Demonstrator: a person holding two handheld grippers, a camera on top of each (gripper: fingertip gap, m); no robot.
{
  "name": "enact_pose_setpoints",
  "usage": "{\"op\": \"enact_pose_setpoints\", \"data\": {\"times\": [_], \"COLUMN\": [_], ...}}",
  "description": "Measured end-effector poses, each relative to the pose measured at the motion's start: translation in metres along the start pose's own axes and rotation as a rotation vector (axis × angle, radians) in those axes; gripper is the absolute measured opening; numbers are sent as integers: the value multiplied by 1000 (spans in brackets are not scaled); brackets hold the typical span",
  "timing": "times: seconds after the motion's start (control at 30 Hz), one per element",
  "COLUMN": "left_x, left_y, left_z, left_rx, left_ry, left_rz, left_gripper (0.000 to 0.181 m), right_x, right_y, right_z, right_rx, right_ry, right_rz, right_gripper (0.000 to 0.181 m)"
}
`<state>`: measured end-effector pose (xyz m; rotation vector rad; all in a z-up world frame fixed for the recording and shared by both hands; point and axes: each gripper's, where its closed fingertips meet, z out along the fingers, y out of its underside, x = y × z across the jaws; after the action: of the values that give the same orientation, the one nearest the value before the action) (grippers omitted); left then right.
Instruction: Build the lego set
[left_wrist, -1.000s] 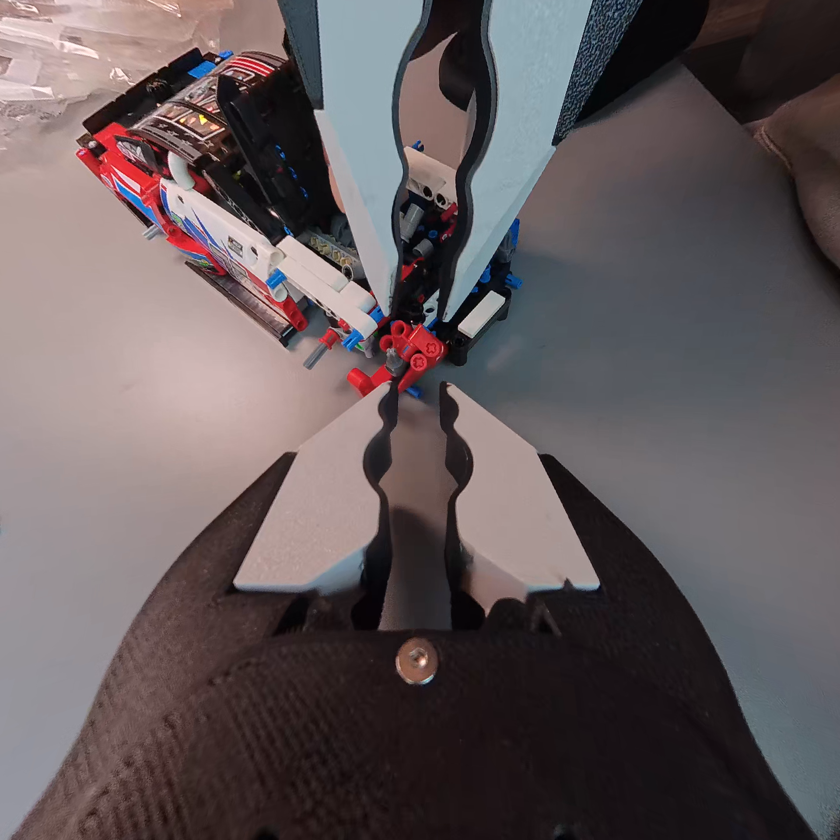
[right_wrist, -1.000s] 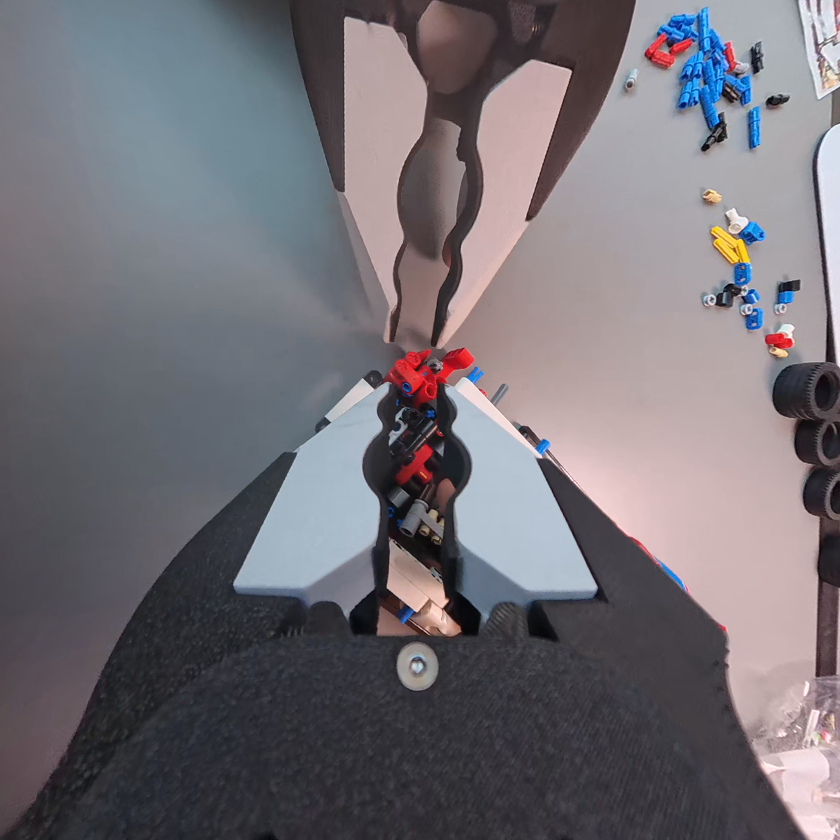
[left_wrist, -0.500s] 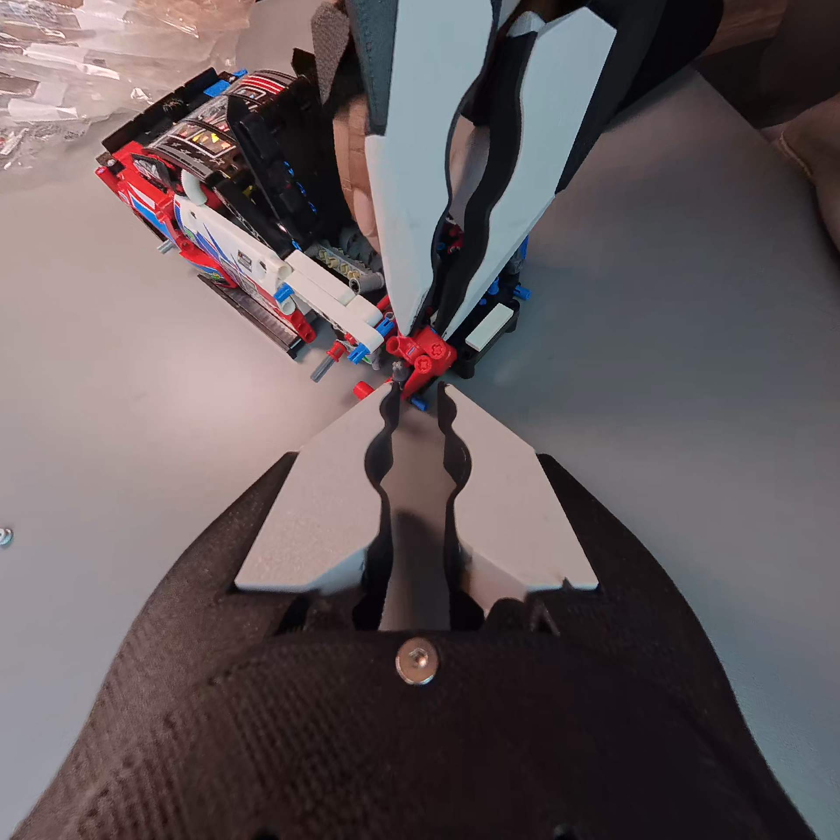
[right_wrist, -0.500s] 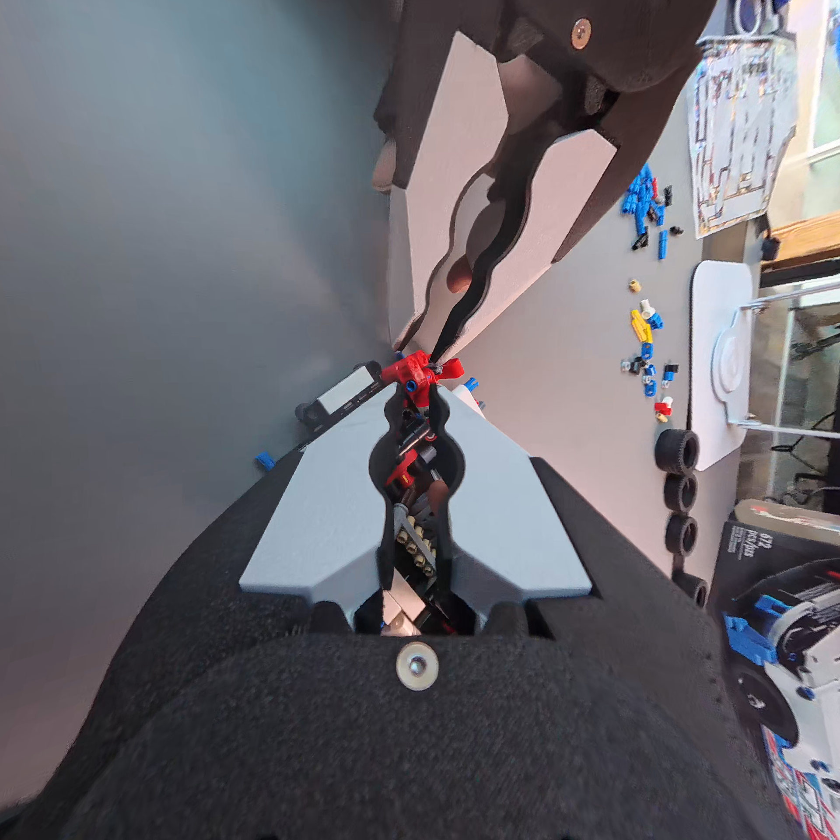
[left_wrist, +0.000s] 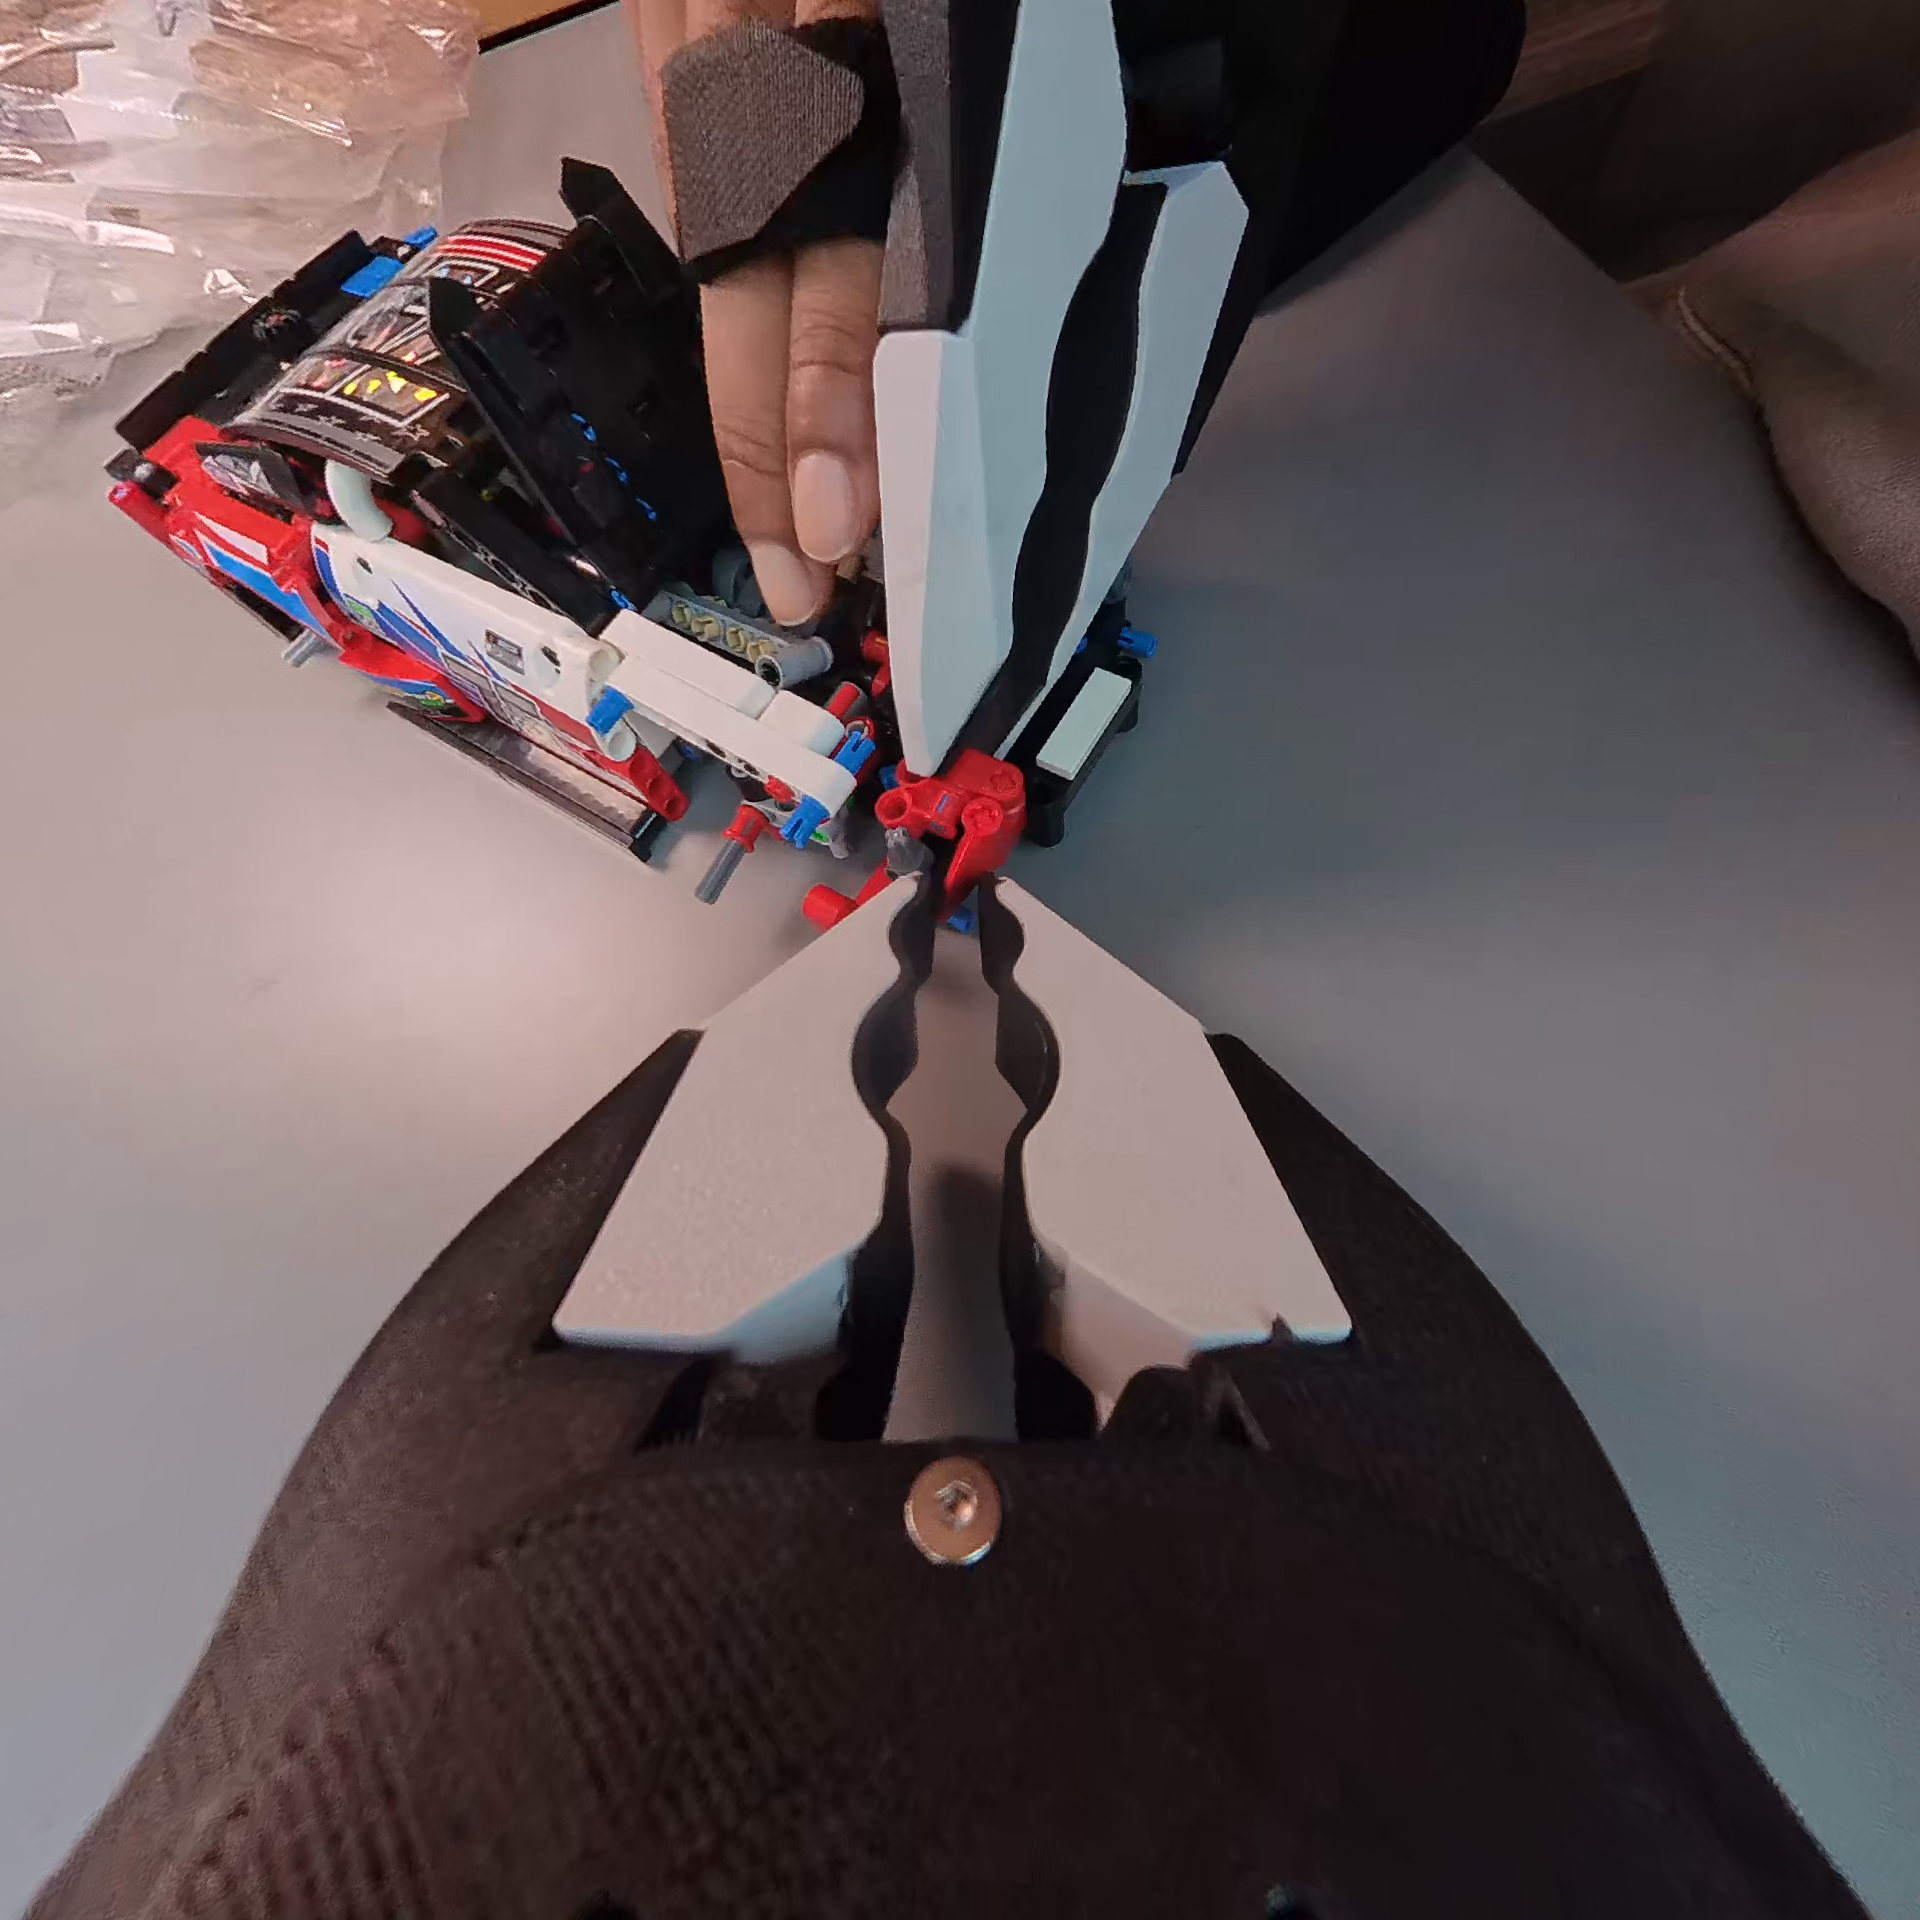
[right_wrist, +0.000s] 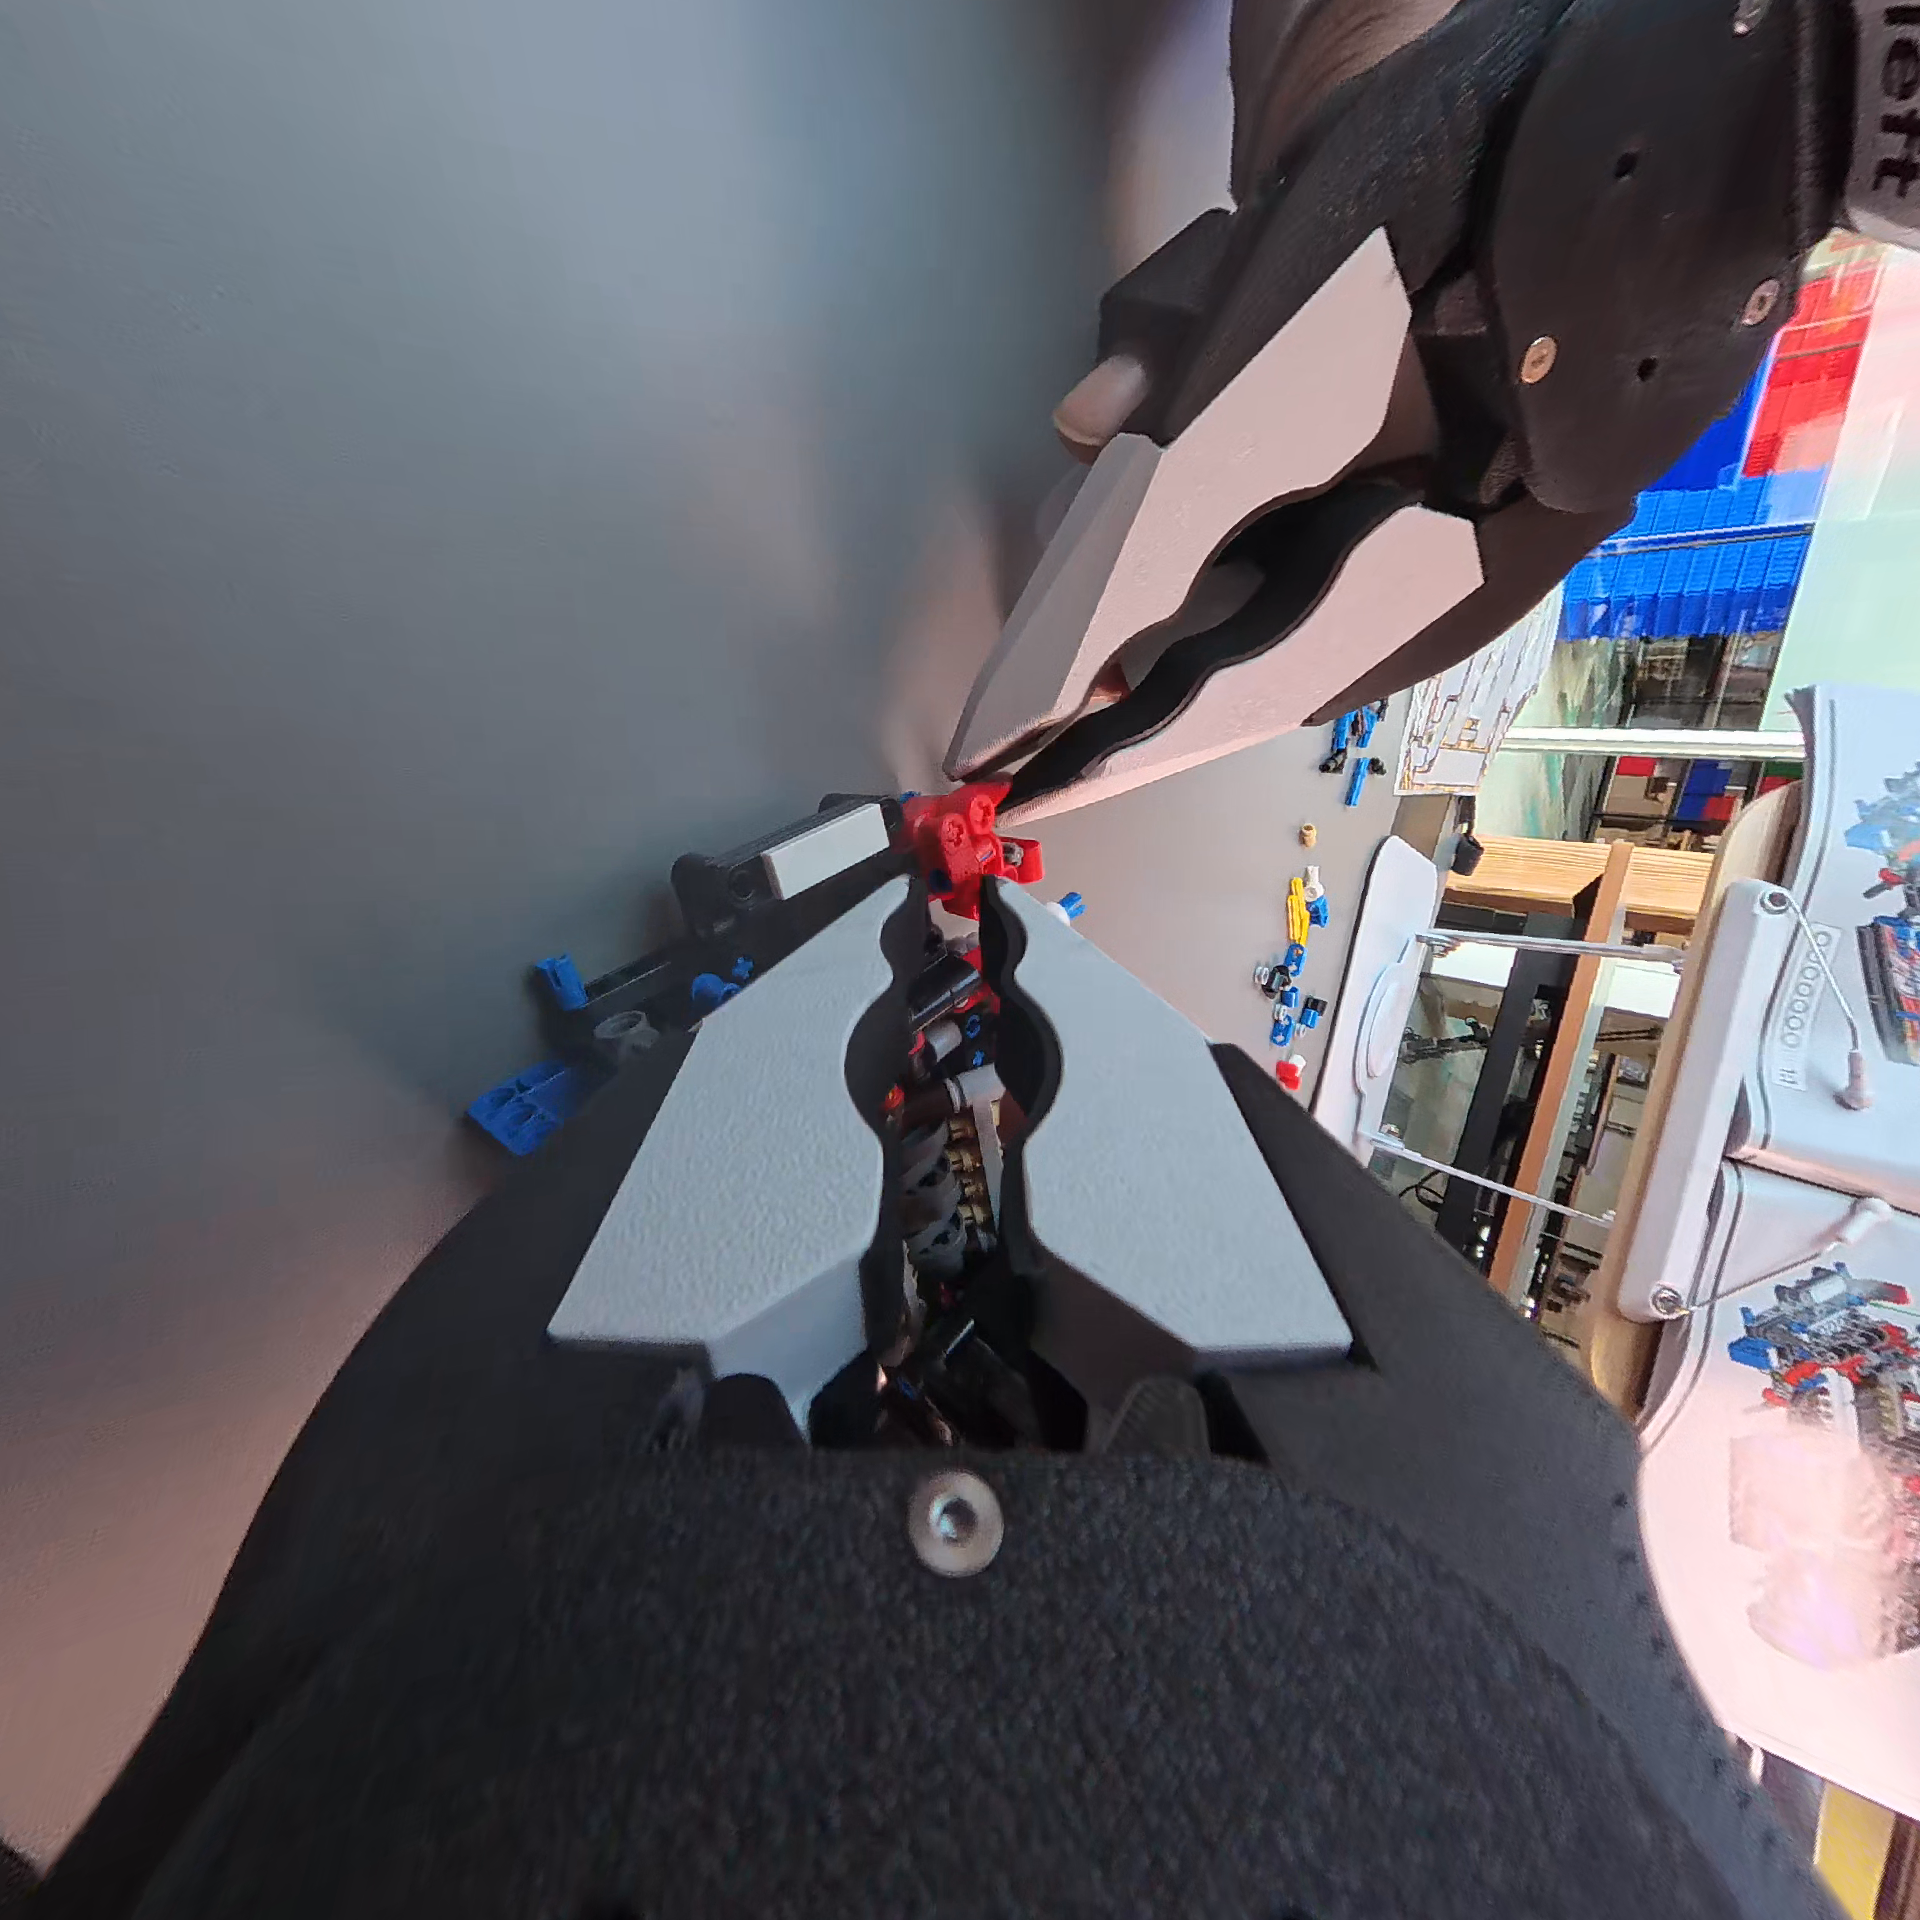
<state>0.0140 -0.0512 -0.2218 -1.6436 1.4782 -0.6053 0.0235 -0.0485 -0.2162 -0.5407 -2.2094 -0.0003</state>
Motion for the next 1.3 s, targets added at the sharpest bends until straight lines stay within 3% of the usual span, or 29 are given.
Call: {"op": "enact_pose_setpoints", "data": {"times": [0.13, 0.5, 0.77, 1.3], "left_x": [4, 7, 10, 10], "left_y": [-4, -1, -3, -6], "left_z": [1, 5, 7, 5], "left_rx": [-7, -36, -27, -32], "left_ry": [3, -14, 34, 32], "left_rz": [13, 157, 259, 223], "left_gripper": [3, 2, 1, 2], "right_x": [-3, 3, -5, -8], "right_y": [1, -9, -7, -6], "right_z": [-5, -16, -9, -9], "right_rx": [-14, 21, -80, -95], "right_ry": [-78, -247, -288, -344], "right_rz": [117, 677, 733, 869], "right_gripper": [10, 19, 26, 20]}}
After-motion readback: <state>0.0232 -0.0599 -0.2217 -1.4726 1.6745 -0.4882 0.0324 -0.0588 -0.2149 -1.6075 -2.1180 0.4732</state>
